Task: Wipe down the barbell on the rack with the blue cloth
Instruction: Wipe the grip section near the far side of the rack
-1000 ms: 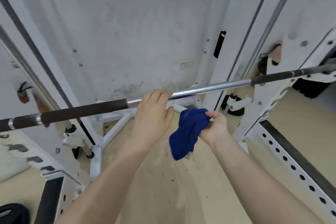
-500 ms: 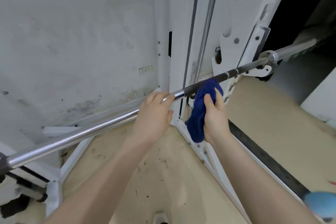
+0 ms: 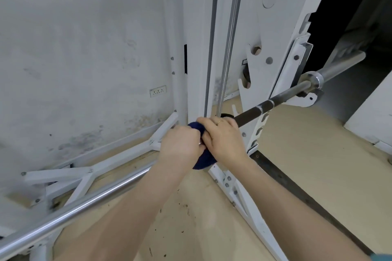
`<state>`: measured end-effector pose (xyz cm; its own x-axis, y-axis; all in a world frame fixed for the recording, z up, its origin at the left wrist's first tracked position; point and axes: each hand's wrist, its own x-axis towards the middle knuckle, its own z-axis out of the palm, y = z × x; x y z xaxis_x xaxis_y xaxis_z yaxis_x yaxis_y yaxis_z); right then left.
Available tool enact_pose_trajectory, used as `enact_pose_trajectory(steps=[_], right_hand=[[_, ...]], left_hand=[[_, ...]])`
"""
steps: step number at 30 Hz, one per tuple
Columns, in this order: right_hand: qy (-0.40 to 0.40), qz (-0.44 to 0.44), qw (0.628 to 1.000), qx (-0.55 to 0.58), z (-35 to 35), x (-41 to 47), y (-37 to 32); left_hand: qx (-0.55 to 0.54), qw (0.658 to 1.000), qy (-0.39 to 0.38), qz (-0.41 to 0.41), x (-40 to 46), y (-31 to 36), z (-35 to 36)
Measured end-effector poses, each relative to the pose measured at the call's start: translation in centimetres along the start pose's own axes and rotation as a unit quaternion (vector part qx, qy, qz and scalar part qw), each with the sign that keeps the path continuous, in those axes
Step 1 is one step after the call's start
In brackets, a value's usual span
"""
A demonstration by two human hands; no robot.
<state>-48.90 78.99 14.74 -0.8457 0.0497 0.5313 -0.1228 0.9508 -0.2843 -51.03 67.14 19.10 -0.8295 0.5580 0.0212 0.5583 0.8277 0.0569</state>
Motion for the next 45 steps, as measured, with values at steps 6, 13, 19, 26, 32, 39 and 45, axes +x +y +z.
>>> enact_pose_trajectory(steps=[6,13,19,26,32,39,45], right_hand=[[0.018,0.135,0.989,-0.063,-1.9,2.2,5.7],[0.016,0.049,0.998,-0.019,-0.1,0.6,0.2],[0.042,-0.002,0.990,-0.138,-2.2,2.0,10.3],[0.050,0.081,0.988,-0.118,-2.6,2.5,11.7],[0.035,-0.035,0.993,-0.107,-3.8,2.9,16.7],[0.038,0.020,0.992,-0.116,-4.3,3.6,16.3],[0.051,-0.103,0.992,-0.057,-3.6,2.4,13.6]], left_hand=[[-0.037,0.999,0.034,-0.013,-0.8,0.1,-0.3],[-0.053,0.995,0.046,-0.065,-0.5,1.7,-0.8],[-0.076,0.986,0.035,-0.146,-0.9,2.9,-0.9],[-0.062,0.978,0.111,-0.164,0.7,6.0,0.2],[-0.052,0.957,0.216,-0.184,1.0,7.2,3.4],[-0.037,0.947,0.238,-0.211,1.4,7.8,4.1],[-0.072,0.941,0.256,-0.211,1.2,7.8,4.1]])
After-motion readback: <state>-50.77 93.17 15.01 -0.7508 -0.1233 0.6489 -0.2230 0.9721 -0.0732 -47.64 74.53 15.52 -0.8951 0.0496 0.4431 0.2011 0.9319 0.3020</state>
